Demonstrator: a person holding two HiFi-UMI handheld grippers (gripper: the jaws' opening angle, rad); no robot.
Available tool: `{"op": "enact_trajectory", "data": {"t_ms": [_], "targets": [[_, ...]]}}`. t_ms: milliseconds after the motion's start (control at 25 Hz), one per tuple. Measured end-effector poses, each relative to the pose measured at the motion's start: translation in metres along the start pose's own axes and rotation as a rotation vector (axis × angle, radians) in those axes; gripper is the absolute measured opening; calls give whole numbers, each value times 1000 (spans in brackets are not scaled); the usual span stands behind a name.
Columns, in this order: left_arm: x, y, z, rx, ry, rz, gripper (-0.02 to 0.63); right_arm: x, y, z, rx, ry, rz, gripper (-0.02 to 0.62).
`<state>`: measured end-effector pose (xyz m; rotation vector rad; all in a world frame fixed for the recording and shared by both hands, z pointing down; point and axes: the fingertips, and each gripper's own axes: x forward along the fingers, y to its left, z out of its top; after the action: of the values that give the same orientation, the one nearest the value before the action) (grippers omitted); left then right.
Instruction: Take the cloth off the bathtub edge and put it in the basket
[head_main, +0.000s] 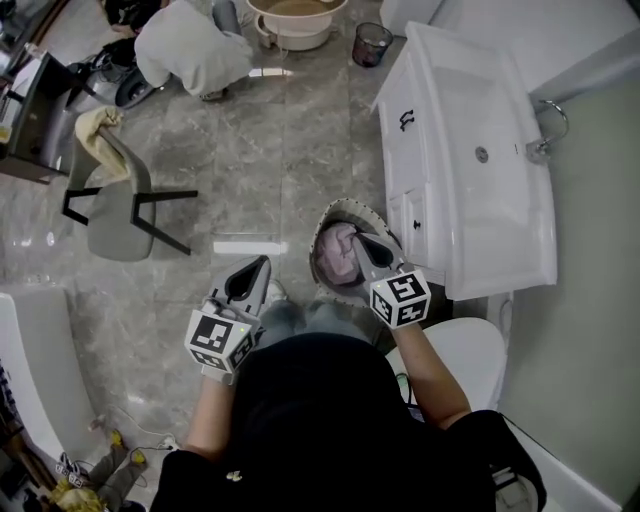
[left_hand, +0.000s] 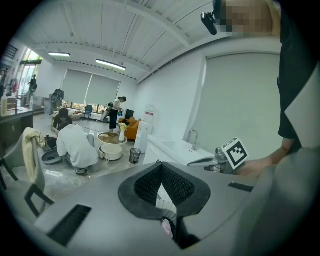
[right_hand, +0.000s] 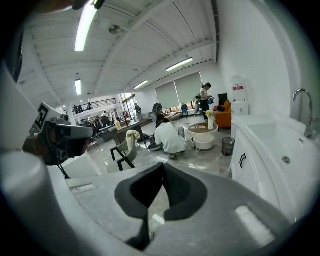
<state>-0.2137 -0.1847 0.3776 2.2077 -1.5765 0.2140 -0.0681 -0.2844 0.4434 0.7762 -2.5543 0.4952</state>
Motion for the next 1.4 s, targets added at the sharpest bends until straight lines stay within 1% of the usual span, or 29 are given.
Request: {"op": "enact_trajectory", "data": {"t_ms": [240, 680, 1000, 1160, 1400], "targets": [[-13, -9, 38, 49, -58, -25, 12, -33, 22, 48, -23, -85, -1, -3], [-35, -9, 75, 76, -135, -43, 12, -65, 46, 96, -75, -181, 8, -3], [-42, -11, 83, 86, -149, -50, 12, -68, 54, 107, -66, -215, 12, -3], [-44, -12, 85, 91, -153, -62, 12, -67, 62, 108, -71, -212, 15, -3], [-44, -15, 84, 89, -148, -64, 12, -69, 62, 104, -68, -205, 11, -3]]}}
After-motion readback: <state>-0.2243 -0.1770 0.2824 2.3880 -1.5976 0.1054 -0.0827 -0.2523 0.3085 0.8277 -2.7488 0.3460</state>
